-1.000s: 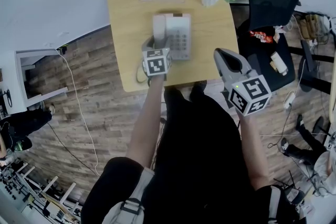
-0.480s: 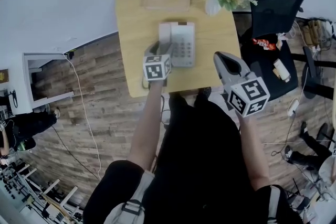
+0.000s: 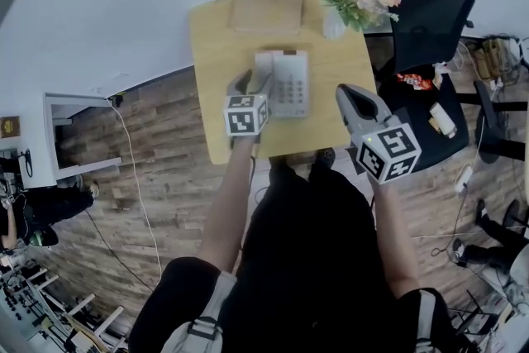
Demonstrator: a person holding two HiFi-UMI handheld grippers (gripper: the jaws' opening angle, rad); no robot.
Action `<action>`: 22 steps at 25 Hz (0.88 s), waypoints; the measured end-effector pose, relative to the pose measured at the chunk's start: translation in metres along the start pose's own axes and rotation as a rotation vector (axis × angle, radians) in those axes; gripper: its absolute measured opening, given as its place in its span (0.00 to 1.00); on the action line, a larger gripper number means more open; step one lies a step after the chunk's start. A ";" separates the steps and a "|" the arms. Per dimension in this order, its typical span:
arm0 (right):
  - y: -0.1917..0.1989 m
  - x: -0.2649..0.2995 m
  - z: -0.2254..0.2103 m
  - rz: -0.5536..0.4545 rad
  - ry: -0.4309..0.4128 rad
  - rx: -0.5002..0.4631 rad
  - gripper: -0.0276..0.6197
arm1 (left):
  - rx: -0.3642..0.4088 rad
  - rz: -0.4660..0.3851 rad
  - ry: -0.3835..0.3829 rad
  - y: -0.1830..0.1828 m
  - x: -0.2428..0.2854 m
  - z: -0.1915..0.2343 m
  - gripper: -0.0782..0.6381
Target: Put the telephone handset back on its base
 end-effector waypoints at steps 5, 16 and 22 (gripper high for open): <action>-0.012 0.005 -0.001 -0.028 0.027 0.001 0.05 | 0.089 -0.031 0.047 -0.021 -0.009 -0.012 0.40; -0.031 0.019 0.013 -0.083 0.020 0.018 0.05 | 0.176 -0.183 0.156 -0.083 -0.053 -0.028 0.32; -0.041 0.027 0.023 -0.119 -0.004 0.036 0.05 | 0.156 -0.261 0.213 -0.112 -0.082 -0.021 0.28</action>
Point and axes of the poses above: the fingertips, and each gripper's own axes: x forward along the fingers, z to its left, y out of its underside, the point moved 1 cm from there along -x, backward along the fingers, and after that the axes turned 1 degree about -z, right-handed, at the moved point
